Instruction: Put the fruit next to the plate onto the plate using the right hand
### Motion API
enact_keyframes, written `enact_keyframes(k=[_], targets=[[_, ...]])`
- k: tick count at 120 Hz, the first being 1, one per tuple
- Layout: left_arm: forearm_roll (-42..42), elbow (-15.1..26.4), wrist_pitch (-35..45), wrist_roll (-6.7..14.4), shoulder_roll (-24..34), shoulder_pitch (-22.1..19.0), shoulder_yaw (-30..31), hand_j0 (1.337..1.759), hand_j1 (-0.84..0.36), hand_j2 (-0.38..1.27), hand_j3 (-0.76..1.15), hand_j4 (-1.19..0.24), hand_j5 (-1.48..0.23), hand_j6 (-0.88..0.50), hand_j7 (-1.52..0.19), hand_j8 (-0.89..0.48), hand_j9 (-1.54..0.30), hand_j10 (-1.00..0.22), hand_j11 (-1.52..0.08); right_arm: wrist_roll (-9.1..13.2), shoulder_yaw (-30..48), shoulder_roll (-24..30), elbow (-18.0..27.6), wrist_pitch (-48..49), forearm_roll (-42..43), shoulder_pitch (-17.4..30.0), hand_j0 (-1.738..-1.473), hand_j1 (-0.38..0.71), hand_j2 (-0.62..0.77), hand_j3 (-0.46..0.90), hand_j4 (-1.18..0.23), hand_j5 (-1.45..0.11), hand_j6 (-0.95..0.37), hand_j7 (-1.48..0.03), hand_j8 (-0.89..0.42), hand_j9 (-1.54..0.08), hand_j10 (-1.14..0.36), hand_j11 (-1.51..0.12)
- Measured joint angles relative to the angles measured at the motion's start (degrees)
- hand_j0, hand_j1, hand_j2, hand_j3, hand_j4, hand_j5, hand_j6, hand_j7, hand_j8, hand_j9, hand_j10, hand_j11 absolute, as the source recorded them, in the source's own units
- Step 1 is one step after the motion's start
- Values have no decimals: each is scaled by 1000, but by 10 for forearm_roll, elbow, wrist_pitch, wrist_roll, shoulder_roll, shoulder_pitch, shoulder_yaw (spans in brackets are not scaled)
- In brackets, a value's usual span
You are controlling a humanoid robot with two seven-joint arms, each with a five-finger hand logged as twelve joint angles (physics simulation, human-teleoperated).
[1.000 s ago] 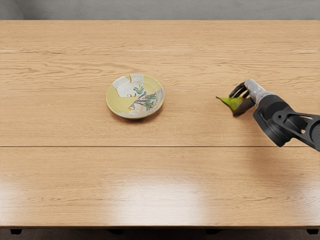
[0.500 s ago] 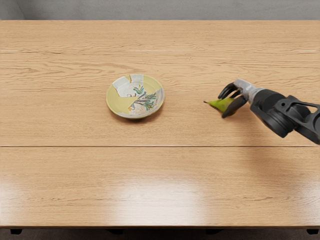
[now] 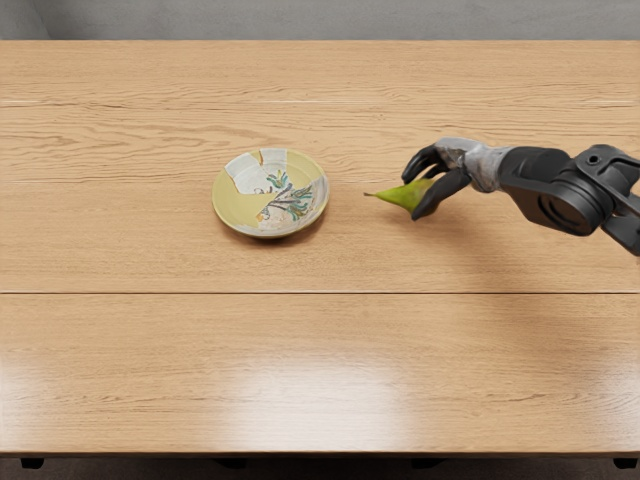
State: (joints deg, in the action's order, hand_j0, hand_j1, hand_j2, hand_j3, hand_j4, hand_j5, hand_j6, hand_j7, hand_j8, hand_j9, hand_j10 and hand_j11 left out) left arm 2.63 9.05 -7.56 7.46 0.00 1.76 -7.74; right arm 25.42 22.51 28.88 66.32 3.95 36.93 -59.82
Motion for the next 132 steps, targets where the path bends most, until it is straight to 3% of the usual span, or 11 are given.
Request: enact_keyframes(k=[26,82,86,97,113,132], targets=[[0,0,0,0,0,0,0,1658,348,0,0,-1,-1,-1,-1,-1,-1,-1,-1,0,18,-5,1,32,-25,-22,-1657,339,527,0,-732,-1058,-489,-994,-336,-1017,-442,-1018],[0,0,0,0,0,0,0,1658,348,0,0,-1,-1,-1,-1,-1,-1,-1,-1,0,20,-107,-6,44,-36,-68,-1658,309,497,0,-744,-1046,-656,-998,-381,-1012,-464,-1000],[0,0,0,0,0,0,0,1658,348,0,0,-1,-1,-1,-1,-1,-1,-1,-1,0,20,-113,-7,44,-35,-69,-1657,291,428,0,-745,-1045,-674,-998,-389,-1014,-466,-1000],[0,0,0,0,0,0,0,1658,348,0,0,-1,-1,-1,-1,-1,-1,-1,-1,-4,20,-140,-28,43,-33,-72,-1657,306,503,0,-747,-1043,-696,-999,-401,-1014,-477,-994],[0,0,0,0,0,0,0,1658,348,0,0,-1,-1,-1,-1,-1,-1,-1,-1,-15,20,-169,-61,42,-33,-80,-1657,295,453,0,-745,-1049,-720,-1000,-405,-1022,-473,-997],[0,0,0,0,0,0,0,1658,348,0,0,-1,-1,-1,-1,-1,-1,-1,-1,-30,20,-186,-96,41,-32,-89,-1656,324,519,0,-748,-1044,-730,-1000,-406,-1022,-472,-995]])
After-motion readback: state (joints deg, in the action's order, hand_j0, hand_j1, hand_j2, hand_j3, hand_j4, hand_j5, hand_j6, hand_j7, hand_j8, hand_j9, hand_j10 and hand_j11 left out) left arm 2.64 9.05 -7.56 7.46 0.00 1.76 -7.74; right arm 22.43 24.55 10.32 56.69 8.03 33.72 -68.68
